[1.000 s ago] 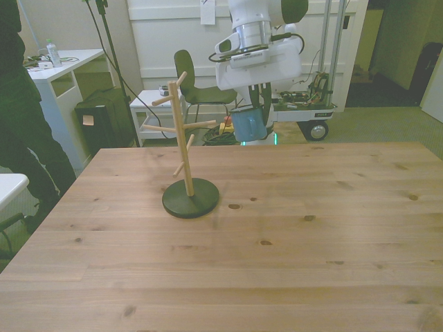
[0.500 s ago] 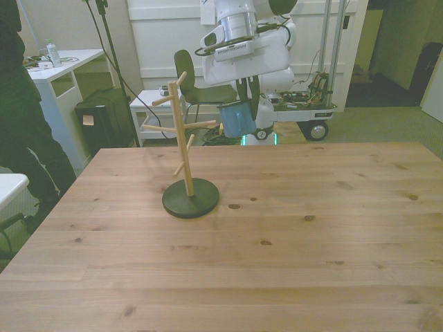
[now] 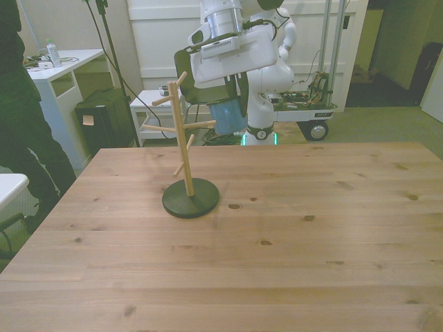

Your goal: Hang the mug

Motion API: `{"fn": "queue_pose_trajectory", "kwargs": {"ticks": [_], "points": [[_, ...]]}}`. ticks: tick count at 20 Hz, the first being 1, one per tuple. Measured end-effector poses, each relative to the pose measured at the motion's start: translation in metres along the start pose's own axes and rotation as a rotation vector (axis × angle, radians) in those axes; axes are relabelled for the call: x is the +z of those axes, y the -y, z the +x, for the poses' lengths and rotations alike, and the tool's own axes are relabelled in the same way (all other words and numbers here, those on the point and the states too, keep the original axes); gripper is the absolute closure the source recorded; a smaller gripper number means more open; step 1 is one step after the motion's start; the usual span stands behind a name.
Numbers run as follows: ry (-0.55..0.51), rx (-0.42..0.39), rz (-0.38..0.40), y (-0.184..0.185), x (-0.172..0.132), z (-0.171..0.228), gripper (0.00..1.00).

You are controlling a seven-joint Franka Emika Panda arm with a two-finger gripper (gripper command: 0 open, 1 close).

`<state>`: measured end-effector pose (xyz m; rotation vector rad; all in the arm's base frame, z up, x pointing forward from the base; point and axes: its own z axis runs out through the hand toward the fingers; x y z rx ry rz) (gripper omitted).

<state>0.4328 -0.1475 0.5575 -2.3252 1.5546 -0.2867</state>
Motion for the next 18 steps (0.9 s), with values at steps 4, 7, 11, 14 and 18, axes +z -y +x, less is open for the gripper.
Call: {"fn": "queue_pose_trajectory", "kwargs": {"ticks": [4,7,11,14,18], "points": [[0.005,-0.001,-0.006,0.000,0.005,0.005,1.00],[0.004,-0.002,-0.003,0.002,0.004,0.008,1.00],[0.005,0.008,0.013,-0.003,-0.002,0.016,1.00],[0.009,0.013,0.015,-0.009,-0.006,0.022,1.00],[0.010,0.014,0.021,-0.011,-0.010,0.026,1.00]]}}
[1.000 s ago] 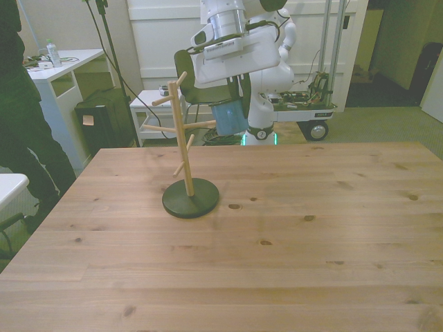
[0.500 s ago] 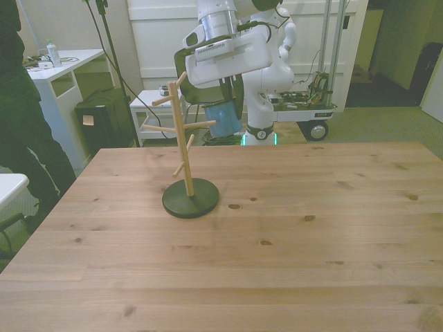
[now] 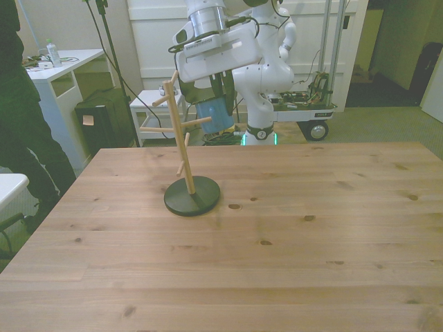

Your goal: Hang the mug

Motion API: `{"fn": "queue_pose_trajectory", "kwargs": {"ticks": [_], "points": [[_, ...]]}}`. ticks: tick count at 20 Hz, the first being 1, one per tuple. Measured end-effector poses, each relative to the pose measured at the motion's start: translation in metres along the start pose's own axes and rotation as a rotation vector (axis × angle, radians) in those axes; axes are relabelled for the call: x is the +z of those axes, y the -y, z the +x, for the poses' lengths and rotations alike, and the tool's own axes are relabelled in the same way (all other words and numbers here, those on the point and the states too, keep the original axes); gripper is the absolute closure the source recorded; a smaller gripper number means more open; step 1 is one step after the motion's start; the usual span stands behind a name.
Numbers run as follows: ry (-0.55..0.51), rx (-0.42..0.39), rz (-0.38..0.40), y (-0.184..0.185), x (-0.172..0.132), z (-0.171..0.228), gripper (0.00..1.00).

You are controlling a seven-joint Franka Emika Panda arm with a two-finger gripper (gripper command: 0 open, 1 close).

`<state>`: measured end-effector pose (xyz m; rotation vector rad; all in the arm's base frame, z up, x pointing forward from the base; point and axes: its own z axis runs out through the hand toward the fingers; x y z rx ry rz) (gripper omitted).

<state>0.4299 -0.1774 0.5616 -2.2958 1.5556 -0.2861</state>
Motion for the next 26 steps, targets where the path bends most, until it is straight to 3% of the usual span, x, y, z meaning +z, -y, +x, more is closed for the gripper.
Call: {"fn": "queue_pose_trajectory", "kwargs": {"ticks": [26], "points": [[0.038,-0.016,0.001,-0.026,0.011,0.034,1.00]]}}
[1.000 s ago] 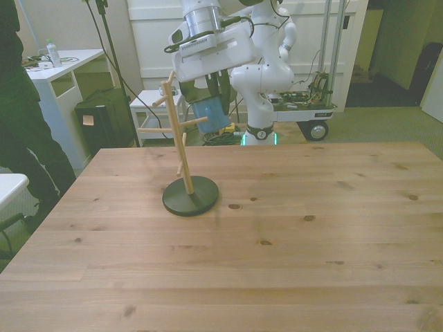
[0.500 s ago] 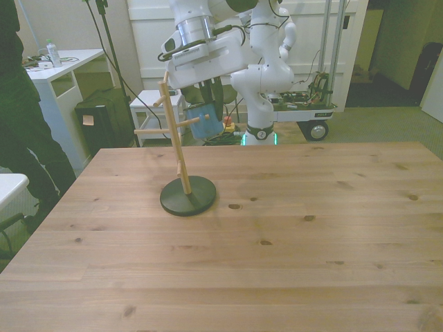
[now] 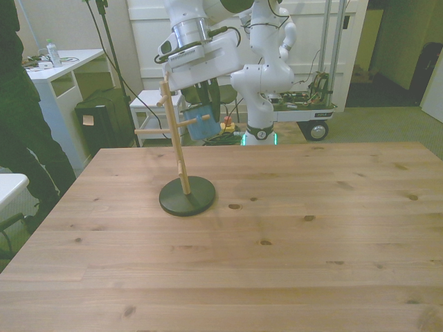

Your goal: Hang the mug

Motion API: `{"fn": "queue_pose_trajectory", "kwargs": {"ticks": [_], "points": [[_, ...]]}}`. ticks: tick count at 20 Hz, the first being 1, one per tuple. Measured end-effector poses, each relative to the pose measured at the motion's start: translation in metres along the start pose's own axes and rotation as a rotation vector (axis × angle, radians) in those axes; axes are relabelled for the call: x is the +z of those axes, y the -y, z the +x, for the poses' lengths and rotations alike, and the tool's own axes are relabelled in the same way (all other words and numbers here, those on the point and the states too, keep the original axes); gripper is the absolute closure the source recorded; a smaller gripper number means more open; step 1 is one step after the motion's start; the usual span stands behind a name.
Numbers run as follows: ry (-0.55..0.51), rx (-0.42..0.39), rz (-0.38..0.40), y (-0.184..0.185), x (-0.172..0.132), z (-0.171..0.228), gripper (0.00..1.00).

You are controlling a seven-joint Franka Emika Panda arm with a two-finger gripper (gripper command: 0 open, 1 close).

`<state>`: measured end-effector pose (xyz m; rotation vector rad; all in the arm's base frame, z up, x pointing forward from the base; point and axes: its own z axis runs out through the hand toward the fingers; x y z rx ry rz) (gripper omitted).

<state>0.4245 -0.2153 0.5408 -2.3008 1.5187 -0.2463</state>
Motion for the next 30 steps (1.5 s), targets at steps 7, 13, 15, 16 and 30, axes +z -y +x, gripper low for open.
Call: {"fn": "queue_pose_trajectory", "kwargs": {"ticks": [7,13,15,16,30], "points": [[0.001,0.009,-0.003,-0.002,-0.001,0.004,0.00],[-0.002,0.008,-0.001,-0.001,-0.004,0.004,0.00],[-0.003,0.007,0.000,-0.001,-0.004,0.004,0.00],[-0.003,0.007,0.000,-0.001,-0.004,0.004,0.00],[0.006,-0.129,-0.047,0.036,0.037,-0.091,0.00]]}}
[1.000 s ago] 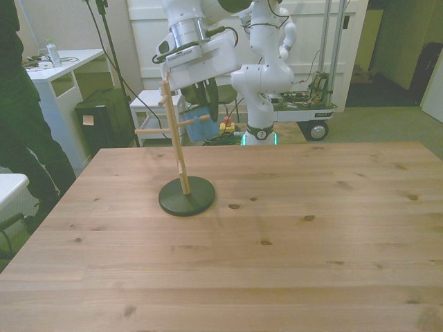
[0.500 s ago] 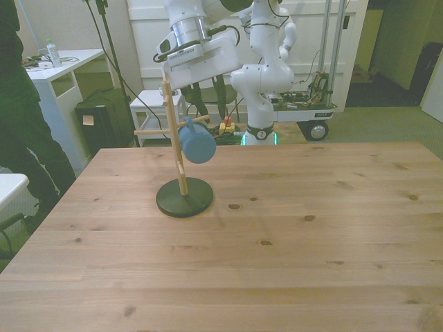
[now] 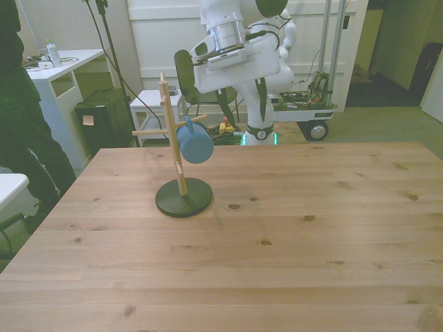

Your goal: Hang the mug

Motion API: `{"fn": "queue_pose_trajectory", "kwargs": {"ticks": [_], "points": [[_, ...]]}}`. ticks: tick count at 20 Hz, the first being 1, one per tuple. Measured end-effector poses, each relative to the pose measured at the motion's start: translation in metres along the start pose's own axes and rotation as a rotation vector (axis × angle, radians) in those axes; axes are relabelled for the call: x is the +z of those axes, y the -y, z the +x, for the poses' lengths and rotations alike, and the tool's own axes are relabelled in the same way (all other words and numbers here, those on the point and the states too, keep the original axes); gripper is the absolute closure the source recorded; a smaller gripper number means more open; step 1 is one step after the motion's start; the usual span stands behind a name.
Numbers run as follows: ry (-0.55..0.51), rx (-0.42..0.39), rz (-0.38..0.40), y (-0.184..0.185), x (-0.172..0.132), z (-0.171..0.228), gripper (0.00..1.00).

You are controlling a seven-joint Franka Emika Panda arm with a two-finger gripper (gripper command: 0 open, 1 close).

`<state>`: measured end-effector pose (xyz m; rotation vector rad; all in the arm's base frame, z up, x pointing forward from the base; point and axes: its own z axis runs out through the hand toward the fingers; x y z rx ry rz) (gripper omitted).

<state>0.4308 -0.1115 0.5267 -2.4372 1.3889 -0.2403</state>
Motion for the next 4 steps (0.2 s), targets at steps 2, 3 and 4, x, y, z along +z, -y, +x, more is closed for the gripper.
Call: {"fn": "queue_pose_trajectory", "kwargs": {"ticks": [2,3,4], "points": [[0.002,-0.019,-0.022,0.006,0.011,-0.018,0.00],[0.003,-0.032,-0.036,0.008,0.016,-0.026,0.00],[0.002,-0.051,-0.056,0.010,0.022,-0.034,0.00]]}}
